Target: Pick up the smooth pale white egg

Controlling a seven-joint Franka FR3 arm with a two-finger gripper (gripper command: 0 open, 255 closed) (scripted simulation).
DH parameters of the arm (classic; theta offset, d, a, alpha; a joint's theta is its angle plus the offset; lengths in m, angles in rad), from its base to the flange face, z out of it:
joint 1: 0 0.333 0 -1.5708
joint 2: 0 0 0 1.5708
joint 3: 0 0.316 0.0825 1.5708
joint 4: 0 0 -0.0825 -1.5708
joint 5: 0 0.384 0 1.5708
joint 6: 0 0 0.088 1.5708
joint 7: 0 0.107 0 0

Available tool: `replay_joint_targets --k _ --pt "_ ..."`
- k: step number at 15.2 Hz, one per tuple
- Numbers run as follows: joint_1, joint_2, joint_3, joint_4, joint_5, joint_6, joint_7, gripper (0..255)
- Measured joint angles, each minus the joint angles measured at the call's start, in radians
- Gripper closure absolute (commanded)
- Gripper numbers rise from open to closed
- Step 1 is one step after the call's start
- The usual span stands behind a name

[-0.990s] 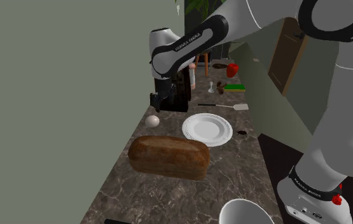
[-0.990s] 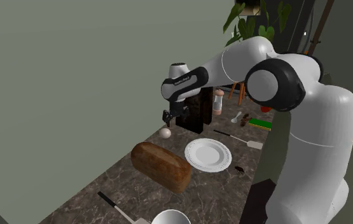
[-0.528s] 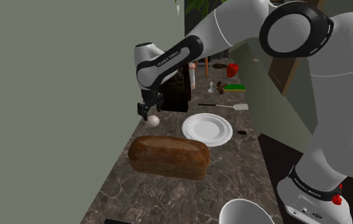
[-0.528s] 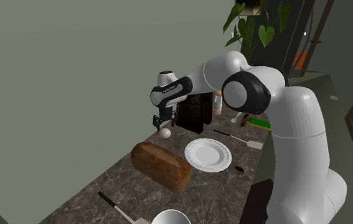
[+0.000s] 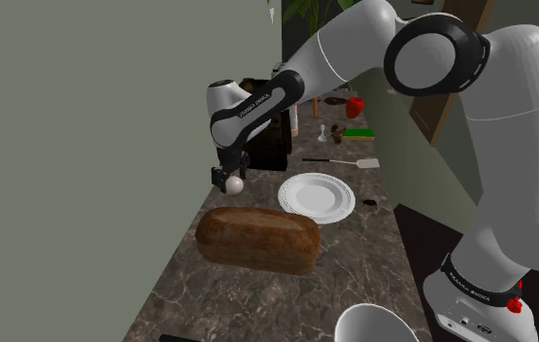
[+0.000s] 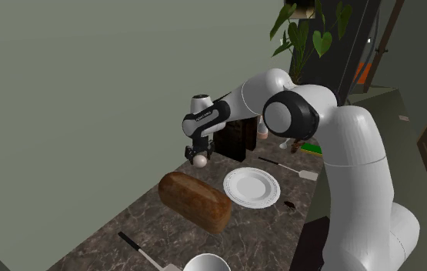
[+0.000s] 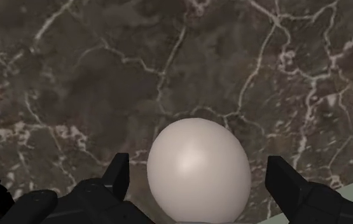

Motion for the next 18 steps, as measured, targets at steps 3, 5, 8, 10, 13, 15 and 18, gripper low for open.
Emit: replay_joint_targets --k 3,5,8,10,13,15,18 --pt "0.001 0.002 0.000 -0.001 0.000 0.004 0.001 255" --pt "0.001 0.002 0.000 0.000 -0.001 0.004 0.002 255" --pt "0.001 0.003 0.000 0.000 -0.001 0.004 0.002 255" --pt "0.001 0.002 0.000 0.000 -0.001 0.004 0.002 255" --pt "0.000 -0.010 0.001 0.007 0.001 -0.017 0.000 255" --pt "0.000 -0.023 0.002 0.014 0.002 -0.036 0.001 255" --pt "-0.001 -0.047 0.003 0.021 0.004 -0.067 0.001 255"
